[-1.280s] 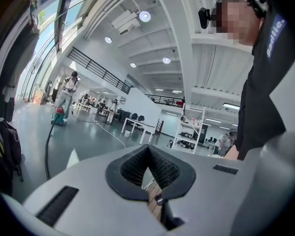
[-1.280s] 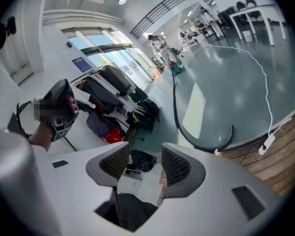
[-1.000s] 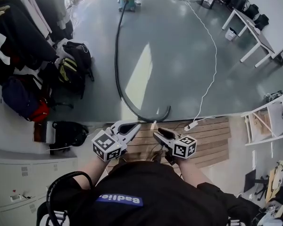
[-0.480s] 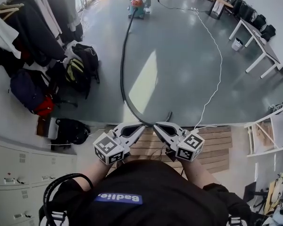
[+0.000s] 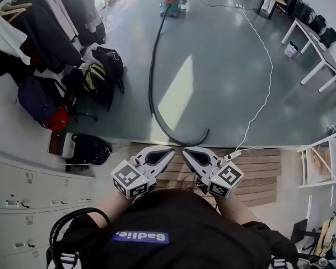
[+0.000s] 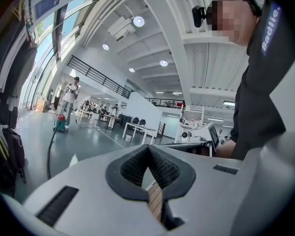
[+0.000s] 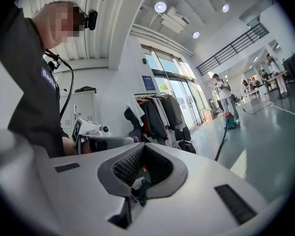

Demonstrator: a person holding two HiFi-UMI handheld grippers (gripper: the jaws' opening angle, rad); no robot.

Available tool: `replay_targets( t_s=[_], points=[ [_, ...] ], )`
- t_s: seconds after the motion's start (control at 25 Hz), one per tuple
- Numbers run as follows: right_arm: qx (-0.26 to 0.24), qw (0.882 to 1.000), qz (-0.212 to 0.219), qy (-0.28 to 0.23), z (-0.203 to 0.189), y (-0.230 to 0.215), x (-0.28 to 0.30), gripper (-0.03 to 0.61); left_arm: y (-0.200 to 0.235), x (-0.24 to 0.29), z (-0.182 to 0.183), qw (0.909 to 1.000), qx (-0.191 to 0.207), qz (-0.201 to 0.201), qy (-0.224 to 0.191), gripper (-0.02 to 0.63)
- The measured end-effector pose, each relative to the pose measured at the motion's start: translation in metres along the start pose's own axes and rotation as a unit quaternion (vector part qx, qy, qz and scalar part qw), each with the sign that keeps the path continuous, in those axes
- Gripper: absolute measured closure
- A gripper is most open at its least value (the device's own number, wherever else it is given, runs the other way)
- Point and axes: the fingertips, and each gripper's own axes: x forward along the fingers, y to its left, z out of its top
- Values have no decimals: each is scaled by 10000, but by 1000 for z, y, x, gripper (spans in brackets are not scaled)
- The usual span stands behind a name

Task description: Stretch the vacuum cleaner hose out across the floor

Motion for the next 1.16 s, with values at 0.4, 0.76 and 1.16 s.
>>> replay_targets(
  t_s=[0.4, 0.76, 1.16],
  points=[
    [-55, 9995, -271, 132, -14, 9, -15, 574, -10, -4, -1, 9998, 75, -183, 16, 617],
    [-1, 9988, -442, 225, -14, 8, -15, 574, -12, -6, -1, 9997, 24, -222, -3, 618],
    [-19, 9983, -434, 396, -23, 9, -11, 574, -8, -17, -5, 9998, 5, -177, 8, 618]
  ],
)
